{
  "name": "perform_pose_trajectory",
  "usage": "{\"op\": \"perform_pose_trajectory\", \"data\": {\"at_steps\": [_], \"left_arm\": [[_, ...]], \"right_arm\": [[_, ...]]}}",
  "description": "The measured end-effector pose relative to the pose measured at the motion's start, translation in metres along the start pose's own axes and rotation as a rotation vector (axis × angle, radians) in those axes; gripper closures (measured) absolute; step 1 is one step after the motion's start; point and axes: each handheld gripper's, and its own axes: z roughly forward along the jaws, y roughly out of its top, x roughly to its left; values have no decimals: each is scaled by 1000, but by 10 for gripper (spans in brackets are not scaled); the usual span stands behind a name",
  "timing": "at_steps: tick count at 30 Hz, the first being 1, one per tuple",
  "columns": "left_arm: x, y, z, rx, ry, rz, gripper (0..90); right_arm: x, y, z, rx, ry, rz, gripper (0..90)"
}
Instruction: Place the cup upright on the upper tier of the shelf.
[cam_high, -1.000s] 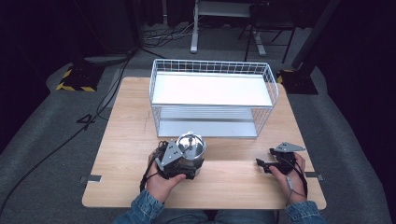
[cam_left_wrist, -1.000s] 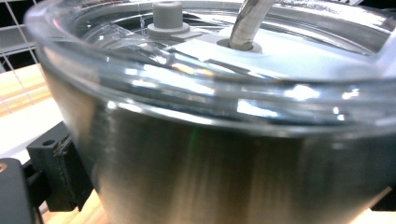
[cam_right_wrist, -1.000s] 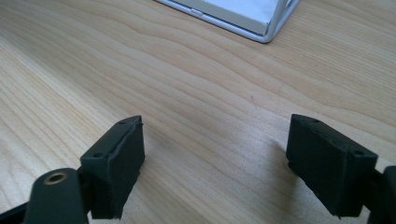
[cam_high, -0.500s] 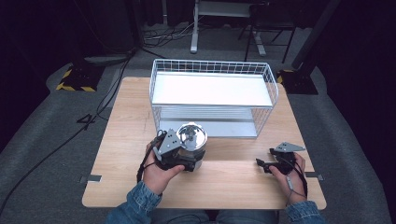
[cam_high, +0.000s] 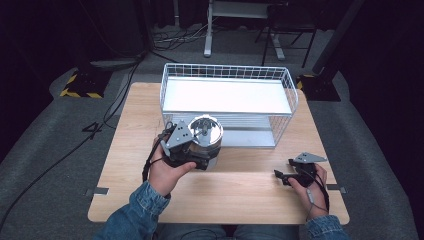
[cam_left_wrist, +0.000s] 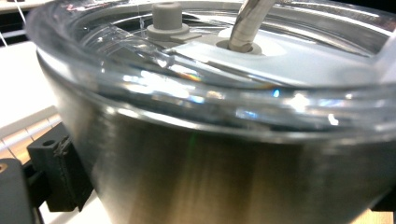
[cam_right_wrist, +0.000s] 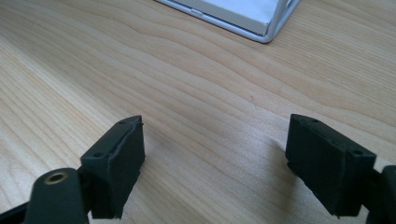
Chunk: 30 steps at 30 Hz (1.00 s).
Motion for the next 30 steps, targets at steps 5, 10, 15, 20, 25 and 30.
{"op": "perform_pose_trajectory", "data": {"at_steps": [5, 10, 15, 20, 25, 30], "left_arm": [[4, 17, 0, 6, -9, -4, 32], [6, 39, 3, 0, -28, 2, 32], [6, 54, 5, -5, -29, 31, 33], [7, 75, 7, -28, -46, 25, 33], [9, 88, 7, -45, -53, 23, 33], [14, 103, 9, -55, -52, 16, 33]], "right_arm": [[0, 0, 0, 1, 1, 0, 203], [0, 0, 0, -3, 0, -2, 210], [0, 0, 0, -3, -1, -5, 216], [1, 0, 0, -4, 3, -8, 224], [1, 0, 0, -4, 4, -9, 225], [1, 0, 0, -5, 5, -8, 227]]}}
